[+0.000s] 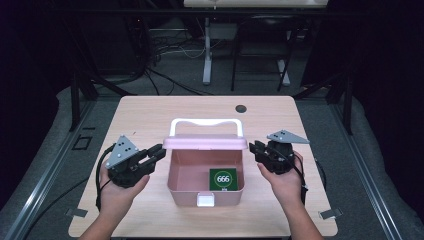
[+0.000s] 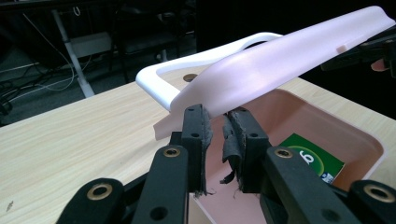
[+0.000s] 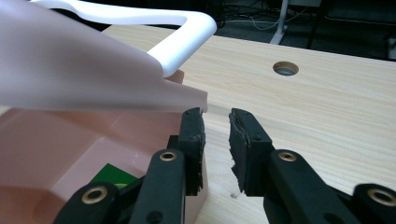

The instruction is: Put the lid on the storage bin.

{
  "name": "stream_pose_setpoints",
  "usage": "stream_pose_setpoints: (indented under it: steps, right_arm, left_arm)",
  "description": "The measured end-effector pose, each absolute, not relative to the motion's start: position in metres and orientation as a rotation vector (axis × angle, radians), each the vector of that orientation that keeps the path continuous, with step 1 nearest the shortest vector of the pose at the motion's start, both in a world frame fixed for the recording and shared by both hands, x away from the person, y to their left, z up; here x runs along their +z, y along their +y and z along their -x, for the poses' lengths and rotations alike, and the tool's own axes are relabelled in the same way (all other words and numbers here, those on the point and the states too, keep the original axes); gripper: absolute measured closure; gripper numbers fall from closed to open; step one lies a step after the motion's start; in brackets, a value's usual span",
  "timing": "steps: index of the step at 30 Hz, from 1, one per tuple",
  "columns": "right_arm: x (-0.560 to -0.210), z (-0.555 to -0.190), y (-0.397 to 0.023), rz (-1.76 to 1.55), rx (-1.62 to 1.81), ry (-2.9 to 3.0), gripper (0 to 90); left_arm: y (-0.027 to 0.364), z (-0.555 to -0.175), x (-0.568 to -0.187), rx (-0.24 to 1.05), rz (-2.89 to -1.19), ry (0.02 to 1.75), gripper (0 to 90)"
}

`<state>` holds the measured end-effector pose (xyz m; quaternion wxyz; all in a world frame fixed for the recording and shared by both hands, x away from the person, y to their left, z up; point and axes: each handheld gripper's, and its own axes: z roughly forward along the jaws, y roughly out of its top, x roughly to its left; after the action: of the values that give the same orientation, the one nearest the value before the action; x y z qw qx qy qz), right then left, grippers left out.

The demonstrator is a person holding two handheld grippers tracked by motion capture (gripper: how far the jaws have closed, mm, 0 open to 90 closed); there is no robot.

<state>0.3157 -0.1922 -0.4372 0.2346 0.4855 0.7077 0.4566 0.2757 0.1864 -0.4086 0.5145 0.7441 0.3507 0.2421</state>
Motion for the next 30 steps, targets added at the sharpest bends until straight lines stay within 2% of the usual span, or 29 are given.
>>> stream_pose_setpoints:
  steps: [30]
  right_arm:
    - [-0.440, -0.318, -0.197, -1.352, 1.242, 1.945, 73.3]
  left_arm:
    - [0.190, -0.255, -0.433, 0.554, -1.805, 0.842, 77.1]
